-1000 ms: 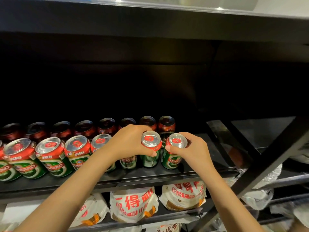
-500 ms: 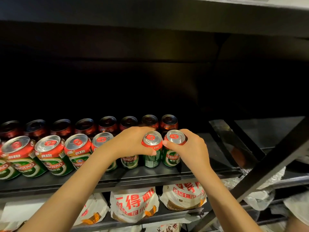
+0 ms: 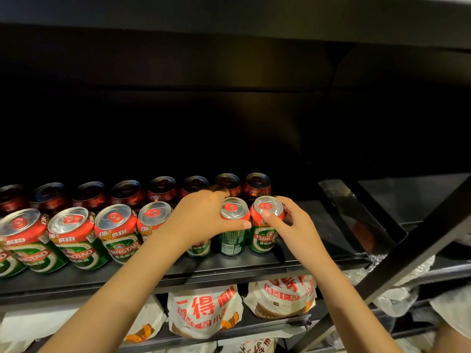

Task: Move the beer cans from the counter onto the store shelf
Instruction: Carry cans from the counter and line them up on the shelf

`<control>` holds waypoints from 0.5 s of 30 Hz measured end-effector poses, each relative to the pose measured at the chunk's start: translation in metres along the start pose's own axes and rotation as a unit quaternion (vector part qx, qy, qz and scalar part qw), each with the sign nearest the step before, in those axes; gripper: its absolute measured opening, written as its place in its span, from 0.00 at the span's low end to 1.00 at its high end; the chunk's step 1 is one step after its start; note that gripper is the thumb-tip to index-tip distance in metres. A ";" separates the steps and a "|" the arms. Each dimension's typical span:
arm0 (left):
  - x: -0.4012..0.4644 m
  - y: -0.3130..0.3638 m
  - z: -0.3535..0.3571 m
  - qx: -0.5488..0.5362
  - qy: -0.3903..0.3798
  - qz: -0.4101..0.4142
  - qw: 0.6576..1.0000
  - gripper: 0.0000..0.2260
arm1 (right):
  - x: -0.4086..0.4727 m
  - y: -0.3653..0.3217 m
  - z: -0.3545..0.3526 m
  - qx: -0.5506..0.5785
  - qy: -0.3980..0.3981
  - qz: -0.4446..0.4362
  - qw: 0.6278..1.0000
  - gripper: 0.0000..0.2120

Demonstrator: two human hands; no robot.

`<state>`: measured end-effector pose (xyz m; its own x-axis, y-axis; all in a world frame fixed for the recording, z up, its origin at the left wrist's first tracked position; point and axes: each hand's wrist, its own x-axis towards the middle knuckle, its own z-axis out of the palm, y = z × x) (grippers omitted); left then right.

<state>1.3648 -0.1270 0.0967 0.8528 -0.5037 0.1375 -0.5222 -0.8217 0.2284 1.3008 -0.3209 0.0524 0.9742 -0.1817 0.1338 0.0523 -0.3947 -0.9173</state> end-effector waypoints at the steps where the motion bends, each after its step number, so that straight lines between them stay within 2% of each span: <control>1: 0.000 0.001 0.001 0.014 0.008 0.000 1.000 0.30 | 0.000 0.001 0.000 0.004 0.001 -0.004 1.000 0.19; 7: 0.000 -0.004 -0.001 -0.077 -0.002 0.015 0.997 0.22 | 0.000 0.005 0.000 0.011 -0.004 -0.017 1.000 0.18; 12: -0.001 -0.008 -0.011 -0.170 -0.051 0.051 0.983 0.22 | 0.001 0.007 0.000 0.008 -0.004 -0.020 1.000 0.18; 15: 0.000 -0.012 -0.012 -0.185 -0.082 0.075 0.976 0.23 | 0.001 0.007 0.000 0.007 -0.003 -0.020 1.000 0.19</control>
<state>1.3715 -0.1142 0.1056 0.7385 -0.6727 0.0468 -0.5795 -0.5977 0.5540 1.3018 -0.3243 0.0460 0.9728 -0.1602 0.1672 0.0934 -0.3892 -0.9164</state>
